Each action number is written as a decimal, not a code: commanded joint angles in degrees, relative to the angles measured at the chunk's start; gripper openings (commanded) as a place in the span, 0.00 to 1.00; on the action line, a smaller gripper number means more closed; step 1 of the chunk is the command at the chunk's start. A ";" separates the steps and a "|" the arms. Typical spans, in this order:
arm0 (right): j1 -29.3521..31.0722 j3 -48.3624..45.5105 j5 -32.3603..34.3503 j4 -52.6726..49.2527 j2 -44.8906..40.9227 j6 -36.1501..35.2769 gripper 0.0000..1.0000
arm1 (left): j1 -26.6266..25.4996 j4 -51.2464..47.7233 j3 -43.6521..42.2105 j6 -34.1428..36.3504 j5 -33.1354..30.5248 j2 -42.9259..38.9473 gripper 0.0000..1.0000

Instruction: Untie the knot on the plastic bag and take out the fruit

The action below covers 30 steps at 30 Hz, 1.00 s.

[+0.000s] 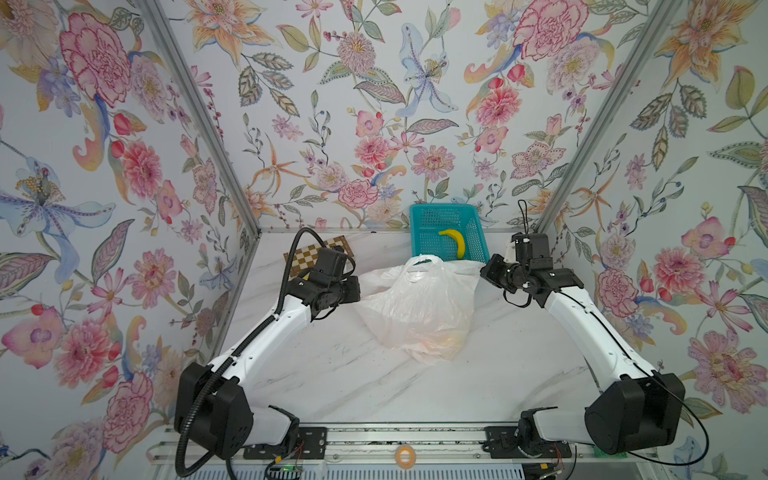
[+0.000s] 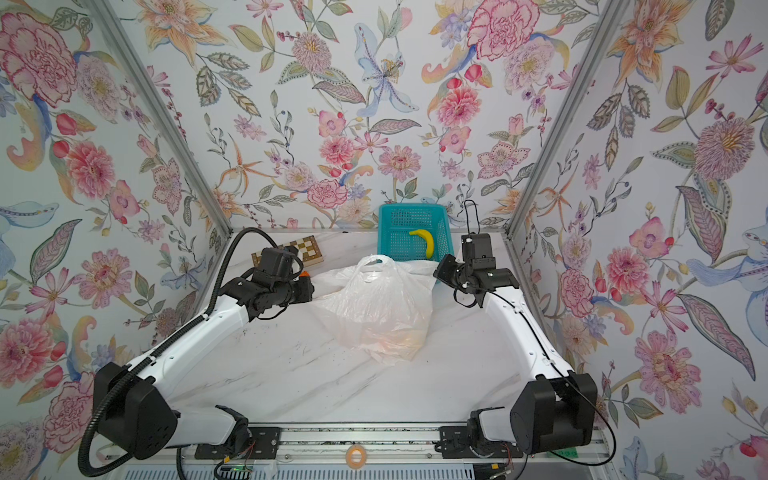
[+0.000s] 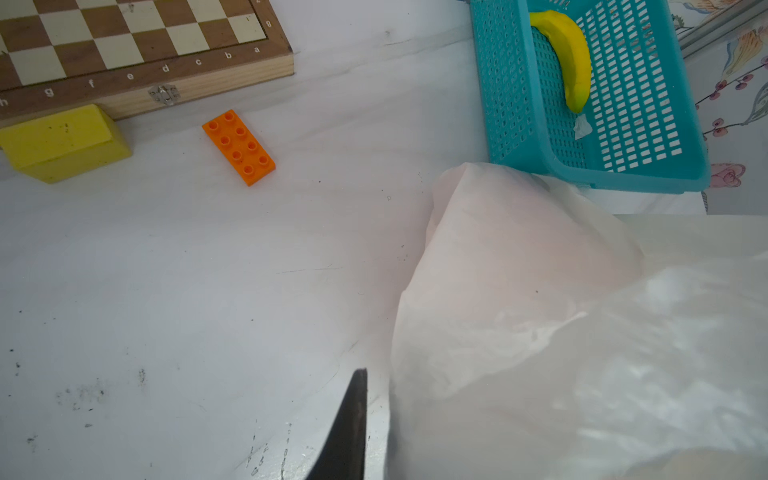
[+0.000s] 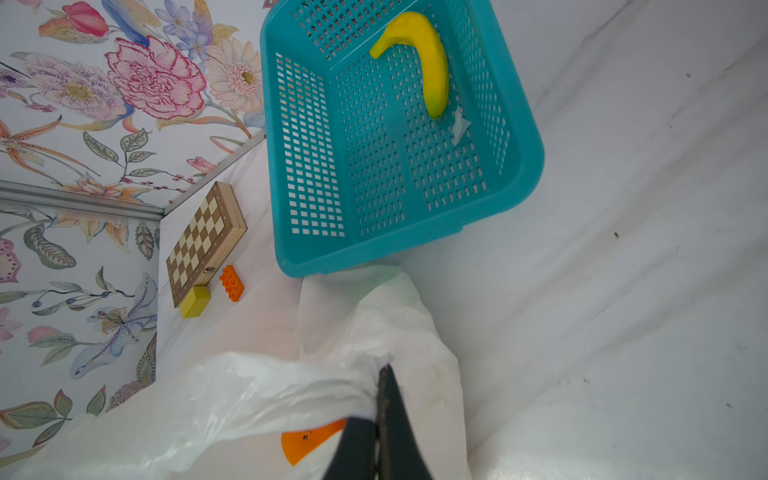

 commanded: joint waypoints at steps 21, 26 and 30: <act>11.78 8.93 -16.23 3.11 -0.21 -2.05 0.78 | 0.69 -9.66 35.15 19.60 24.88 20.93 0.85; 15.32 12.45 -17.37 0.62 3.92 -2.58 0.86 | 0.59 -18.26 42.35 26.84 35.25 29.19 0.95; 16.10 13.14 -16.62 -1.08 5.08 -2.56 0.87 | 0.60 -20.86 43.14 31.54 37.84 32.36 0.99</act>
